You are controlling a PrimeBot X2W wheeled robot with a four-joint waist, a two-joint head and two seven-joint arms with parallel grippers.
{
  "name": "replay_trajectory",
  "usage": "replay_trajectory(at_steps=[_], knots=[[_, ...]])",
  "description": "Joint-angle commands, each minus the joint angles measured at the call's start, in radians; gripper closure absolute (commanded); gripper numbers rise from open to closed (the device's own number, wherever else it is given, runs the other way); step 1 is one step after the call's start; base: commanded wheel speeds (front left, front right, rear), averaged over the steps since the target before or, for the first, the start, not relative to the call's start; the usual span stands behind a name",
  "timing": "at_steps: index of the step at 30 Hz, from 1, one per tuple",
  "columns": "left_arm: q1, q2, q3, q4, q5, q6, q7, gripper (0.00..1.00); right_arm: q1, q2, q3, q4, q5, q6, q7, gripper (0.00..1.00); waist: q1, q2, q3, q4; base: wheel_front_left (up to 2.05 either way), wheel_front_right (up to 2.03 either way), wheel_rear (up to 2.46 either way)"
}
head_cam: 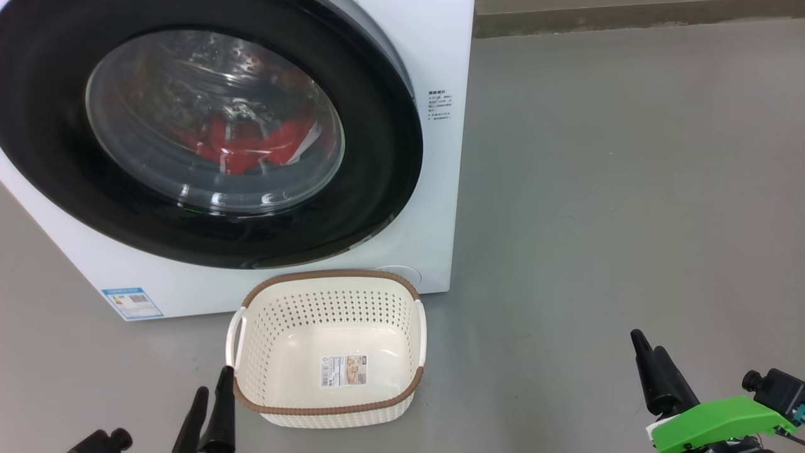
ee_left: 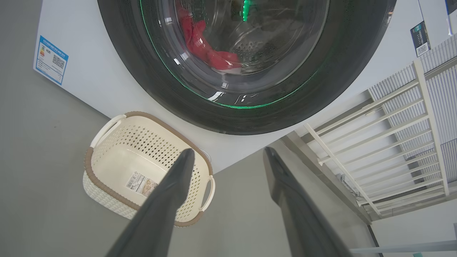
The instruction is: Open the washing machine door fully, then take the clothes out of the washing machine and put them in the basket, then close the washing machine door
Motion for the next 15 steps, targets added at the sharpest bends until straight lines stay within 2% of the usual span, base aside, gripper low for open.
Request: replay_trajectory(at_steps=[1, 15], knots=[[-0.007, 0.016, 0.011, -0.033, 0.030, 0.009, -0.010, 0.00, -0.011, -0.018, 0.014, -0.022, -0.026, 0.000, -0.014, 0.00, -0.0001, 0.0000, 0.000, 0.000, 0.00, 0.00, 0.00], [0.007, 0.043, -0.039, -0.048, 0.235, 0.080, -0.055, 0.00, -0.005, -0.026, 0.040, -0.012, -0.196, 0.000, -0.058, 0.00, -0.0001, 0.0000, -0.005, 0.004, 0.00, 0.00, 0.00]])
